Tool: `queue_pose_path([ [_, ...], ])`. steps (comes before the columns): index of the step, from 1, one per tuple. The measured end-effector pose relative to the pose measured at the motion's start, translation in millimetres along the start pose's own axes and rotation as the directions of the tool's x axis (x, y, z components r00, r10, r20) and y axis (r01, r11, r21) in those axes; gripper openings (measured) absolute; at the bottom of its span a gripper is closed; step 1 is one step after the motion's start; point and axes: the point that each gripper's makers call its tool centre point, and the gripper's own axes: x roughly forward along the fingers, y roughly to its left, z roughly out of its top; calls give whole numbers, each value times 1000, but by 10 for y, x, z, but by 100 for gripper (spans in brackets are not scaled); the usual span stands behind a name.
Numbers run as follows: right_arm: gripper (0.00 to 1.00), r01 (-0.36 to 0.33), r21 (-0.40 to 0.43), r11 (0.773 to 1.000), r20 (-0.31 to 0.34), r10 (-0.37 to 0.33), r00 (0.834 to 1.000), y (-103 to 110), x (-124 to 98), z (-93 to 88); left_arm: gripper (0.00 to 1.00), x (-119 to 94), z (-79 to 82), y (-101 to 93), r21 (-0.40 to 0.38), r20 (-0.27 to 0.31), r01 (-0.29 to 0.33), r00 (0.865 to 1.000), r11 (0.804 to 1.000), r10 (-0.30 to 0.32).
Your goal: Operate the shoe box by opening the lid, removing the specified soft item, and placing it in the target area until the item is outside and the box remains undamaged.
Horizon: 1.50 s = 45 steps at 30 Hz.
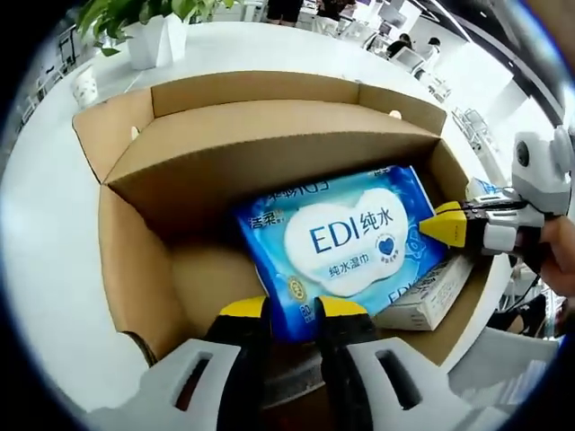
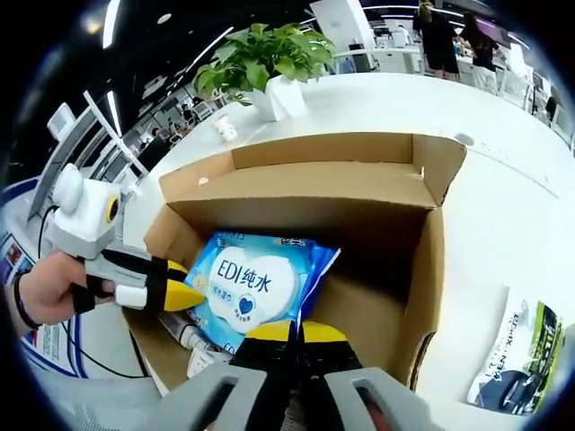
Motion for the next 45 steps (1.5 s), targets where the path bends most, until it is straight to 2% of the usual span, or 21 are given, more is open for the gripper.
queue_pose_path([
  [3, 0, 3, -1, 1000, 2, -3, 1000, -21, 27, 3, 16, 0, -5, -6, 2, 12, -3, 1000, 1000, 3],
  [6, 0, 9, -23, 1000, 5, -9, 1000, -34, 58, -5, 9, -28, 13, -1, -49, 49, 16, 999, 999, -13],
  [9, 0, 4, -21, 1000, 5, -4, 1000, -31, 64, -10, 7, -61, -10, -7, -60, 48, 19, 999, 998, -16],
  [19, 0, -35, 7, 999, 26, 35, 999, 18, 54, -30, 0, -220, 39, -5, -57, 109, 16, 994, 998, -10],
  [22, 0, -46, 40, 998, 46, 44, 998, 59, 41, -41, 0, -279, 54, 8, -61, 125, 16, 992, 998, -8],
  [25, 0, -52, 34, 998, 58, 50, 997, 115, 14, -40, 0, -323, 57, 28, -66, 136, 18, 991, 998, -9],
  [32, 0, -71, 54, 996, 92, 66, 994, 195, -77, 53, 0, -462, 53, 22, -89, 170, 24, 985, 996, -9],
  [45, 0, -84, 40, 996, 123, 79, 989, 289, -255, 111, 0, -713, 147, -63, -68, 230, 16, 973, 998, 0],
])
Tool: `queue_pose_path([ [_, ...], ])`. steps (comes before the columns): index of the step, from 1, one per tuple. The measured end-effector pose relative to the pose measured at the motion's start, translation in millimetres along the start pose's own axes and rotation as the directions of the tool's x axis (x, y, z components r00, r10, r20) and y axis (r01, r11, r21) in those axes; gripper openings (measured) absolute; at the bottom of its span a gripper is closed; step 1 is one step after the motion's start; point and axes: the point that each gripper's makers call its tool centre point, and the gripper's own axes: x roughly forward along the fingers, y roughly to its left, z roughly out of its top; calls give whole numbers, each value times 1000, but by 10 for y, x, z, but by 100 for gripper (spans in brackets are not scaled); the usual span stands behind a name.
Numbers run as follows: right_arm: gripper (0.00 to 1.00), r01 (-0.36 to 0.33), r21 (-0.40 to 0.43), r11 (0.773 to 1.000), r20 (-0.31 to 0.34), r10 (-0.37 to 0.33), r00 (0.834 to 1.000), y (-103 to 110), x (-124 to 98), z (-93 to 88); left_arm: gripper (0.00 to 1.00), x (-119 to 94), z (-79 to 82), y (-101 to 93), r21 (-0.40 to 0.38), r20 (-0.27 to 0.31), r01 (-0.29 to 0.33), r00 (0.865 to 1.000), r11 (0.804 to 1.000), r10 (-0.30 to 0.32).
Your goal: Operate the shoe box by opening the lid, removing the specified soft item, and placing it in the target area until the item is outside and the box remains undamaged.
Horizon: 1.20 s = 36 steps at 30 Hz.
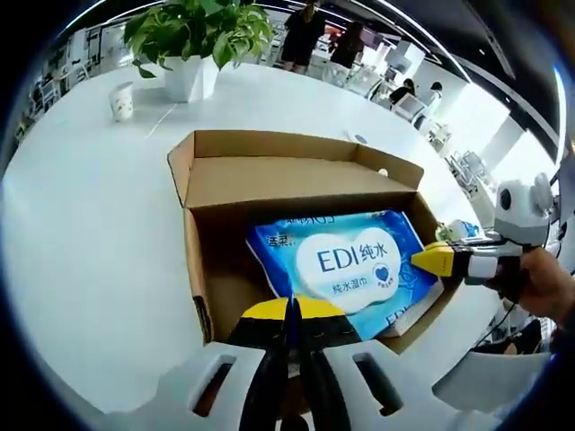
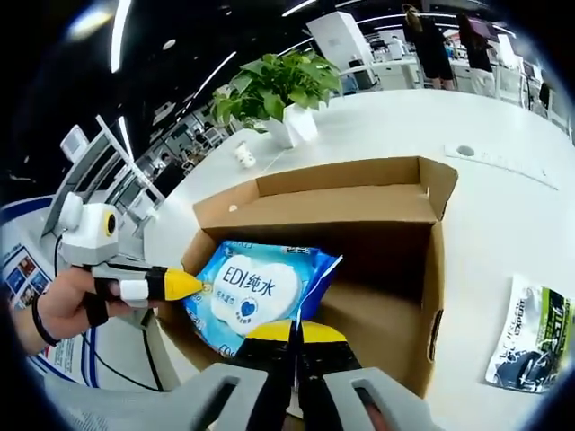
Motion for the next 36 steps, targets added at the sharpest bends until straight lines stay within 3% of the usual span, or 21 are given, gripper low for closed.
queue_pose_path([
  [17, 0, 0, -6, 1000, 44, 0, 999, -35, -282, 91, 0, -112, 167, -239, 44, 39, 18, 999, 999, -20],
  [27, 0, 37, 29, 999, 87, -39, 995, -286, -606, 134, 0, -29, 348, -653, 108, 43, 62, 997, 992, -67],
  [36, 0, 74, 88, 993, 127, -85, 988, -591, -943, 35, 0, 87, 409, -1072, 173, 28, 106, 993, 979, -113],
])
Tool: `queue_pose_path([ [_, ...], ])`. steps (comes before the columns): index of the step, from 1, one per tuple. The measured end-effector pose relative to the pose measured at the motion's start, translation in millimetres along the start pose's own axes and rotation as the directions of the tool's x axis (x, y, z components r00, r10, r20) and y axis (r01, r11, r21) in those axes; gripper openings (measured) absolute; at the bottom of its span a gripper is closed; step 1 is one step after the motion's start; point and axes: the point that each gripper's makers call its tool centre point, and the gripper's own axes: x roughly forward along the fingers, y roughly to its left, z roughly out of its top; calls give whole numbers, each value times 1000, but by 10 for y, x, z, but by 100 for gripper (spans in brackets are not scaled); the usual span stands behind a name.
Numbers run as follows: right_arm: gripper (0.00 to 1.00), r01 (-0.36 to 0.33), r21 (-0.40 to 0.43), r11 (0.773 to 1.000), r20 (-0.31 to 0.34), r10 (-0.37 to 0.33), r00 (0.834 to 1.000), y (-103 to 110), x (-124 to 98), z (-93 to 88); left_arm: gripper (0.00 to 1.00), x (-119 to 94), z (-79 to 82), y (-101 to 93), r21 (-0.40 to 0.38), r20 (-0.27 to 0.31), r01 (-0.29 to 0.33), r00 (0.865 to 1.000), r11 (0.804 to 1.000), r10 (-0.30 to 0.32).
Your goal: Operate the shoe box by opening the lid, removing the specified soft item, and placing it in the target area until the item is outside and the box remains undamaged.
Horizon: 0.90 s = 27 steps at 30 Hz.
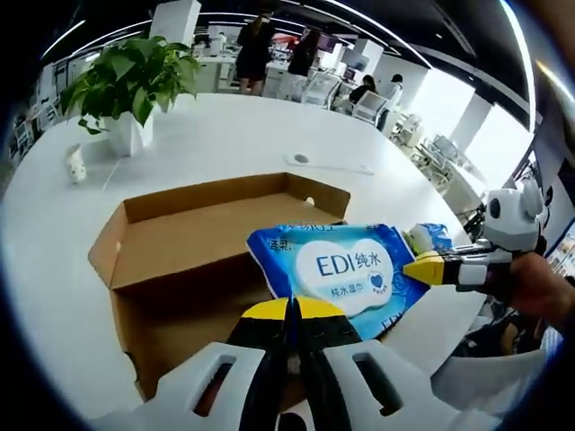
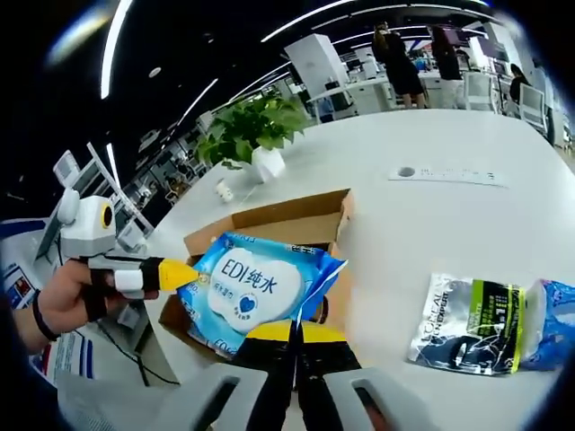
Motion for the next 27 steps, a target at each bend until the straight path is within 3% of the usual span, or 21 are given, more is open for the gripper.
queue_pose_path([
  [10, 0, 47, 39, 998, 28, -48, 998, -320, -319, -78, 0, 203, -13, -450, 48, -20, 49, 999, 998, -48],
  [27, 0, 98, 97, 990, 51, -103, 993, -835, -739, -226, 0, 512, -46, -1034, 89, -54, 111, 993, 990, -107],
])
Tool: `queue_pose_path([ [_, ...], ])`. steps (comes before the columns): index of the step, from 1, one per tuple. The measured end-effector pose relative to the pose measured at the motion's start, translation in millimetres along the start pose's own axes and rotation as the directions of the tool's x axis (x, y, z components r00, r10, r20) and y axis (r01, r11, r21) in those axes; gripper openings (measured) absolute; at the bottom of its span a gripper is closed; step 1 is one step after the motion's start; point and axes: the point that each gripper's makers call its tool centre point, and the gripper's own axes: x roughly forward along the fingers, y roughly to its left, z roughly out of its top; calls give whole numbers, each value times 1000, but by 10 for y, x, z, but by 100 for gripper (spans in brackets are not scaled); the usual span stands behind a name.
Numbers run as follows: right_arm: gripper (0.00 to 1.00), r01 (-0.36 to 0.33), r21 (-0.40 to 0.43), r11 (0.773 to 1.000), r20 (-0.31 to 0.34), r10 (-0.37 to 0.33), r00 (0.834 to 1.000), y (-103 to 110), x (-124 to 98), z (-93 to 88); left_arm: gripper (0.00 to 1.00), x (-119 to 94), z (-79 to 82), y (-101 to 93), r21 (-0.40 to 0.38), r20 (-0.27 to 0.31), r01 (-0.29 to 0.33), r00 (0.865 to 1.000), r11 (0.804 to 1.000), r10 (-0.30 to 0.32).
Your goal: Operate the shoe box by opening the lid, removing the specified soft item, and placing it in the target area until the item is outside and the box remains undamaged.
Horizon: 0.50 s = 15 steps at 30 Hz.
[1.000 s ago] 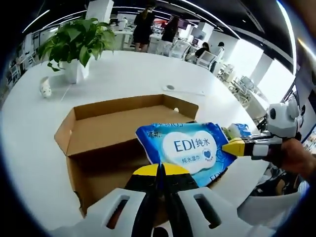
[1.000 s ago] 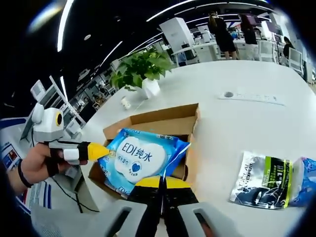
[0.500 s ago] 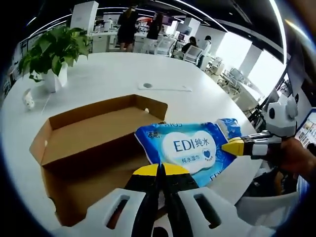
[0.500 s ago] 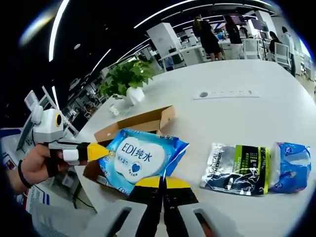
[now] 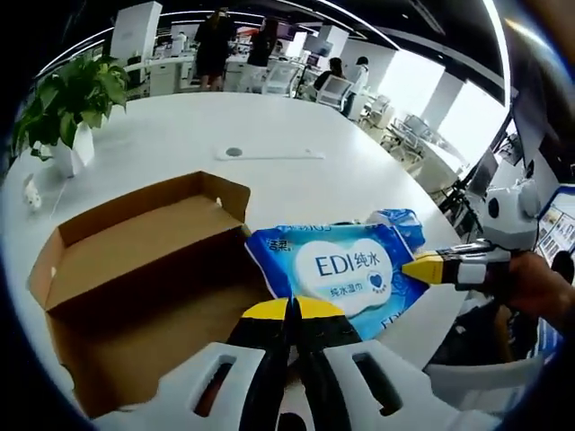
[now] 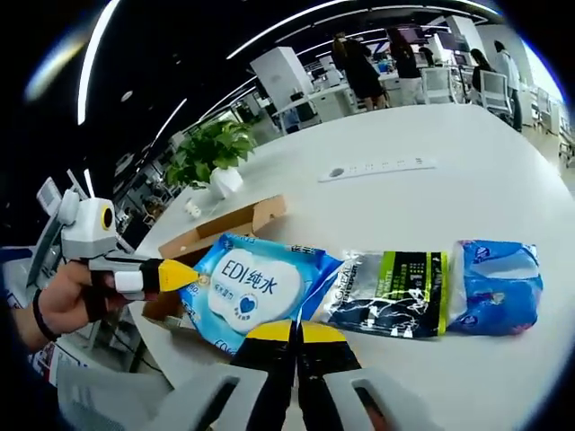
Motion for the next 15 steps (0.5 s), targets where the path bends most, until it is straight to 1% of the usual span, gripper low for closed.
queue_pose_path([
  [8, 0, 16, 8, 1000, -1, -16, 1000, -216, -96, 3, 0, 156, 9, -205, 10, -9, 22, 1000, 1000, -22],
  [15, 0, 27, 16, 1000, -7, -26, 1000, -374, -124, -5, 0, 291, 28, -301, 19, -19, 34, 999, 999, -34],
])
